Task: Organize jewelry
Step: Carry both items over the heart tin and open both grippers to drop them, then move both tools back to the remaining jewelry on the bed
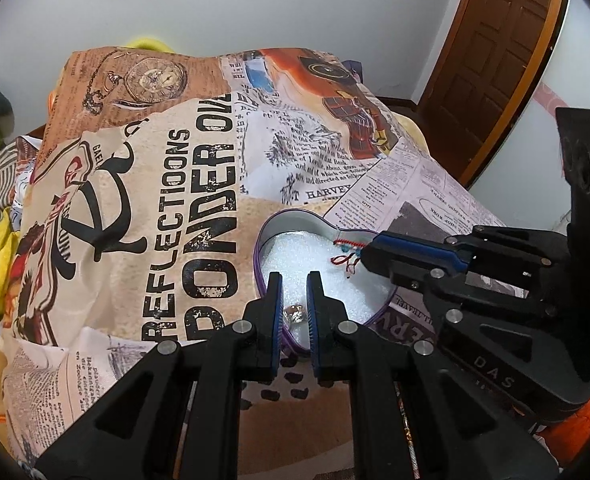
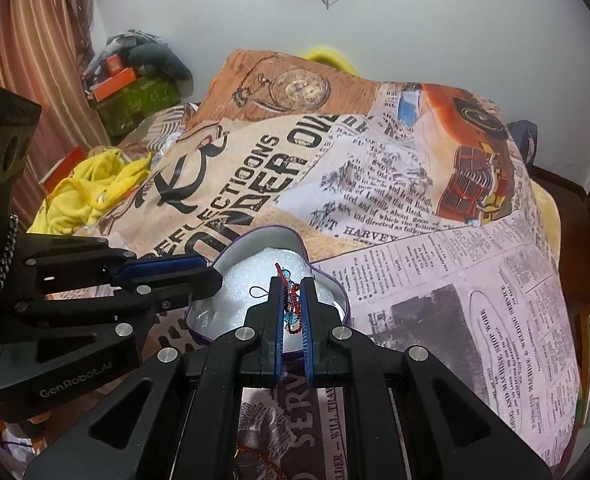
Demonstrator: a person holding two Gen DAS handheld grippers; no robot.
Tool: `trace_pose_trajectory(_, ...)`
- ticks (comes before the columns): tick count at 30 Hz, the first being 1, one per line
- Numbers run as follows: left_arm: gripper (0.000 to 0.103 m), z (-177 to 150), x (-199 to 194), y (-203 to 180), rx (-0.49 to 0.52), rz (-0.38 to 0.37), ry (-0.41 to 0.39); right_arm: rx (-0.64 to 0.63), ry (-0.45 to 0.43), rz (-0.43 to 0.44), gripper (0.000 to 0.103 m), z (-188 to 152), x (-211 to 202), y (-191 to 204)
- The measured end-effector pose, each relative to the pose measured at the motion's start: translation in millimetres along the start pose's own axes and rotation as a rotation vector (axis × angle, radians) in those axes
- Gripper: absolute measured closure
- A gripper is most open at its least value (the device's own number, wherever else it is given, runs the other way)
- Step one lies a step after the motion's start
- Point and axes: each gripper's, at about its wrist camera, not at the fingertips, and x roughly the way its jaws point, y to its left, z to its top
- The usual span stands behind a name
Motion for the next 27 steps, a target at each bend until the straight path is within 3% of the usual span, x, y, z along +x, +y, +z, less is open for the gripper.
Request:
trace_pose_trajectory(11, 0.092, 1, -15, -2, 0.014, 0.005, -0.028, -0.009, 0.028, -0.018, 0.095, -1, 2, 2)
trace_pose_trajectory(18, 0.092, 0, -36, 1, 0.002, 0.021, -0.058, -0.001, 0.018, -0.029, 0.078, 1, -7, 4)
trace_pose_trajectory(27, 0.092, -5, -71, -2, -0.007, 0.033, -0.098, -0.006, -0.029, -0.067, 0.075, 3, -39, 15)
